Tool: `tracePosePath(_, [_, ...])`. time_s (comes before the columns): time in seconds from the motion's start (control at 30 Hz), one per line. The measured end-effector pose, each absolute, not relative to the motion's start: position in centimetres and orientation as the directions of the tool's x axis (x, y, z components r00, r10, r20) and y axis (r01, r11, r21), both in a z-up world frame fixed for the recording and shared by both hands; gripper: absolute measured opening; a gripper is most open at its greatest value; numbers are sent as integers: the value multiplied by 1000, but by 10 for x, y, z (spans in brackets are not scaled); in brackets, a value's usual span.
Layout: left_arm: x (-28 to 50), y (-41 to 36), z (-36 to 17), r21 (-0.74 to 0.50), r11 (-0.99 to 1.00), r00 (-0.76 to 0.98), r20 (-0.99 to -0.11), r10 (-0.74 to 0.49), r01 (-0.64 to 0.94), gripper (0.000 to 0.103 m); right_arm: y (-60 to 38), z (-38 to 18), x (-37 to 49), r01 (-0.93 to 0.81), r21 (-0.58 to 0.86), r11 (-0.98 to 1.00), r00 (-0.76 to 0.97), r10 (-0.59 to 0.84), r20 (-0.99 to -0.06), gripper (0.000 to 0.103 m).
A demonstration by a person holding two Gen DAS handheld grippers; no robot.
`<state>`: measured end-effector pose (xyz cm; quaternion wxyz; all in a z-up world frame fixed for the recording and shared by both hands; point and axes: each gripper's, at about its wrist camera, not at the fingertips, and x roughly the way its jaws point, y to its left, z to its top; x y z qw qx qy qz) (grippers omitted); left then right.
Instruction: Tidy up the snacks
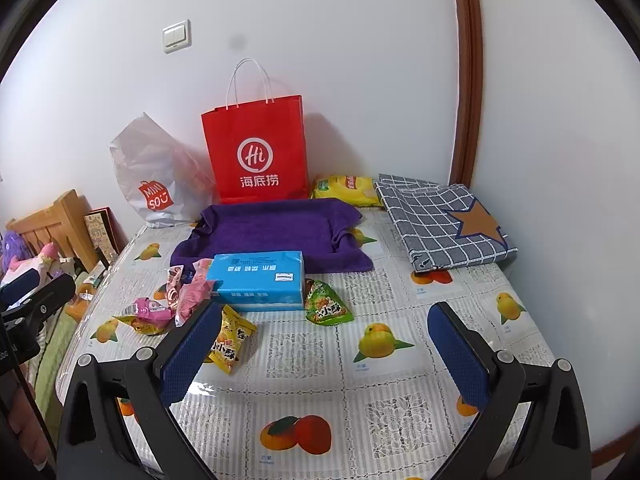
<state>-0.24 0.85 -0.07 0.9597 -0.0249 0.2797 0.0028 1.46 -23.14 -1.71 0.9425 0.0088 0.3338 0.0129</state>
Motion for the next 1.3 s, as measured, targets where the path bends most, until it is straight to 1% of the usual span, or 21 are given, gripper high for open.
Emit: tracePosePath(1.3, [-4,10,-1,-41,999,846,-533,-4,-21,103,-231,-17,13,-27,33,999,780,42,-625,102])
